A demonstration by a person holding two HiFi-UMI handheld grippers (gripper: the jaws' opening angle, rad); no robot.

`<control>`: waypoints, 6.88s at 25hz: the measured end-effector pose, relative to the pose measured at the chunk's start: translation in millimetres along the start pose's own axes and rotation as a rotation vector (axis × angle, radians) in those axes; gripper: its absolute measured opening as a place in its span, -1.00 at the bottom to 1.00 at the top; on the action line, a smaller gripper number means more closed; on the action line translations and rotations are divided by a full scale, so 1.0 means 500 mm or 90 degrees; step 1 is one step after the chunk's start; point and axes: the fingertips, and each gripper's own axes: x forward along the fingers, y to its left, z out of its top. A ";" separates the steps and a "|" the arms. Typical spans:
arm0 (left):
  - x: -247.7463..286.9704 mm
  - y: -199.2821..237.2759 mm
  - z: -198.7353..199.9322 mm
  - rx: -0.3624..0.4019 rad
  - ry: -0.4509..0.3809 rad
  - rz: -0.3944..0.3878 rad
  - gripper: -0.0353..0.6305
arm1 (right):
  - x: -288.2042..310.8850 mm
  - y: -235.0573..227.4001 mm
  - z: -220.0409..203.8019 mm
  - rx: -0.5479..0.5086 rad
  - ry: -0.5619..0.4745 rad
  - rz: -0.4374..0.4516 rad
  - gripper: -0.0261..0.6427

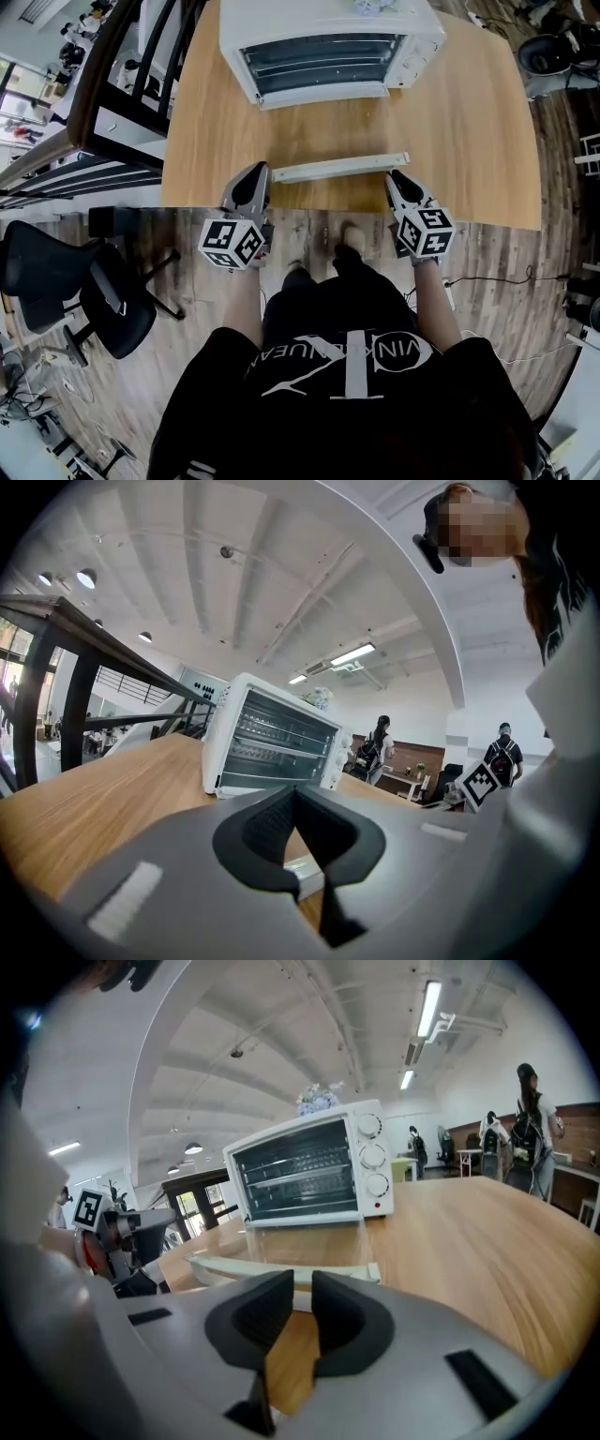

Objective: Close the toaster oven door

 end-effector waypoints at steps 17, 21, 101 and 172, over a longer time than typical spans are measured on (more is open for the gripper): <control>0.001 0.000 -0.051 -0.018 0.020 0.073 -0.90 | 0.049 -0.090 -0.056 -0.020 0.099 -0.012 -0.84; 0.001 -0.002 -0.051 -0.019 0.016 0.088 -0.90 | 0.058 -0.089 -0.053 -0.023 0.097 0.008 -0.84; -0.033 -0.018 0.067 0.013 -0.085 0.230 -0.90 | 0.006 -0.062 0.259 -0.098 -0.127 0.110 -0.79; 0.126 0.111 0.191 0.051 -0.074 0.152 -0.90 | 0.134 -0.108 0.529 -0.116 -0.219 0.035 -0.79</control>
